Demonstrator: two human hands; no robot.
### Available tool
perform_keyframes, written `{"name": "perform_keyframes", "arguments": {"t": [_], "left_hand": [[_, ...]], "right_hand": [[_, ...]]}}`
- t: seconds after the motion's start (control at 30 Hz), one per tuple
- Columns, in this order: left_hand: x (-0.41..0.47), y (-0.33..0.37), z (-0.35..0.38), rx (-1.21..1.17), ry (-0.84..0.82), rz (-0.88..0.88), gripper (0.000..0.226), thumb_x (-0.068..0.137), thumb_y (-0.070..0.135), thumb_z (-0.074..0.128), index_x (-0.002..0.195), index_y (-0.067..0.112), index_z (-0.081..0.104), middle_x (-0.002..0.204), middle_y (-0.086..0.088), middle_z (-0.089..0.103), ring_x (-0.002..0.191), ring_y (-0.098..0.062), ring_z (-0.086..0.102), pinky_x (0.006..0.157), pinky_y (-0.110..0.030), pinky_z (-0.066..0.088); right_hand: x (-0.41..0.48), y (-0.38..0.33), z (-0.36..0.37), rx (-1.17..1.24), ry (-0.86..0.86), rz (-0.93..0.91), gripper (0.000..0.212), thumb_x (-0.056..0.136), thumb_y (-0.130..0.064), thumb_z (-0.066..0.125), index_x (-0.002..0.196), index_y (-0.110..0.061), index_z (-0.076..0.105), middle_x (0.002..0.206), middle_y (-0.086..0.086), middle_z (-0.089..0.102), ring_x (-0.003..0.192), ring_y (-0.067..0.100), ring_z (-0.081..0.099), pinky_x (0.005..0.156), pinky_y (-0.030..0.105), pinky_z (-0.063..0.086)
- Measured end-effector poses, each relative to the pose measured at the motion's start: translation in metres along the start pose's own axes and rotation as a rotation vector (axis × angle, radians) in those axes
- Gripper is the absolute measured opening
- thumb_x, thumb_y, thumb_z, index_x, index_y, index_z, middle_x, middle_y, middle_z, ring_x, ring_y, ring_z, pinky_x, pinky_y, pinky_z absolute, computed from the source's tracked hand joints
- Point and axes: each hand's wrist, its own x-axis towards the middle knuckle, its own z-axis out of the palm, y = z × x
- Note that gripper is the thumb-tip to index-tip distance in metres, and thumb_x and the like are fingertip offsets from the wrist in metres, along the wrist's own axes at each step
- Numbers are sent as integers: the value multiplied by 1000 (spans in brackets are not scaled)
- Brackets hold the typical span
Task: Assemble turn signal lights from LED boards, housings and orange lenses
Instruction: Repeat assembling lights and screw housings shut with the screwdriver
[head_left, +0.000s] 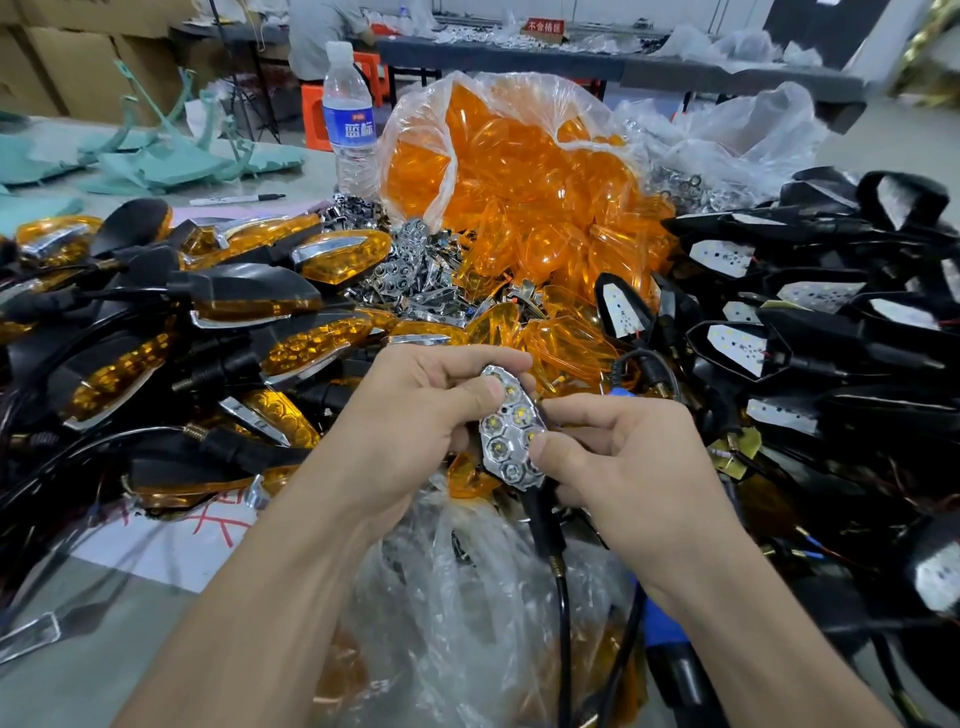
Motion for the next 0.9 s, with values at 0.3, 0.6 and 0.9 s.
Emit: {"name": "perform_keyframes", "arguments": {"t": [0.3, 0.6, 0.9], "left_hand": [[-2, 0, 3, 97, 20, 48, 31, 98, 4, 66, 102, 29, 84, 100, -2, 82, 91, -34, 72, 79, -63, 58], [-4, 0, 6, -18, 11, -9, 23, 102, 12, 62, 92, 9, 83, 81, -9, 79, 66, -17, 72, 55, -27, 58], [-4, -6, 14, 43, 39, 31, 25, 104, 27, 60, 96, 27, 84, 97, -7, 80, 84, -18, 75, 72, -28, 61]], "right_hand": [[-5, -4, 6, -52, 102, -78, 38, 93, -26, 76, 81, -62, 72, 77, -18, 78, 76, 10, 76, 71, 37, 63], [-6, -6, 10, -47, 151, -70, 42, 88, -22, 82, 77, -62, 73, 77, -26, 76, 80, 0, 75, 81, 37, 63], [-5, -6, 7, -48, 205, -85, 50, 88, -22, 82, 68, -65, 70, 75, -26, 75, 82, 5, 77, 76, 36, 63]]}}
